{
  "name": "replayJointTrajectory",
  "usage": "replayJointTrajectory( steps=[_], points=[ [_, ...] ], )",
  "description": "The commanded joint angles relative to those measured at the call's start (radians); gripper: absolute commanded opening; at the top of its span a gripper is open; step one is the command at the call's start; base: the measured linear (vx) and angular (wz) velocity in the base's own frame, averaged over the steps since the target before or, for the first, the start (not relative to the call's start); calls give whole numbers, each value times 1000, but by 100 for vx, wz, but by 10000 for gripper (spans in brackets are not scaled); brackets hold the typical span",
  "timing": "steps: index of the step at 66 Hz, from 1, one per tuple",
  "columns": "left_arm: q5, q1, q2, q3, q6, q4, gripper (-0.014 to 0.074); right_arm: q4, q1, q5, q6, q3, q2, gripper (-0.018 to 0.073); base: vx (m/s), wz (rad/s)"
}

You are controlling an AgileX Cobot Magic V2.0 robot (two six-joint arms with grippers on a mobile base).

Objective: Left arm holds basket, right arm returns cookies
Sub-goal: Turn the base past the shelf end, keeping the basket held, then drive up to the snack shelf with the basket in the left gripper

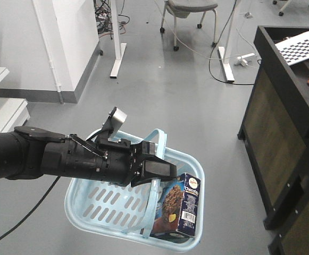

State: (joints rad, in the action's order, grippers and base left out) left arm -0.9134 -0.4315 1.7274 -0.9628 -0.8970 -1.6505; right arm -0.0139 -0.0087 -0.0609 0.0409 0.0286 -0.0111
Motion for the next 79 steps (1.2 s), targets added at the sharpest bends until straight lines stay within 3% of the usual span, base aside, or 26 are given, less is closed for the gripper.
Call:
replayJointTrajectory(
  steps=[1,43,79],
  points=[
    [-63,-5,-58,-28,-7,-76,-3,5,-1,70,-3,18,-13,-3,37,10],
    [-63,-5,-58,-28,-7,-76,-3,5,-1,70,-3,18,-13,-3,34,9],
    [-63,-5,-58,-28,-7,-76,-3,5,-1,70,-3,18,-13,-3,28,73]
  ],
)
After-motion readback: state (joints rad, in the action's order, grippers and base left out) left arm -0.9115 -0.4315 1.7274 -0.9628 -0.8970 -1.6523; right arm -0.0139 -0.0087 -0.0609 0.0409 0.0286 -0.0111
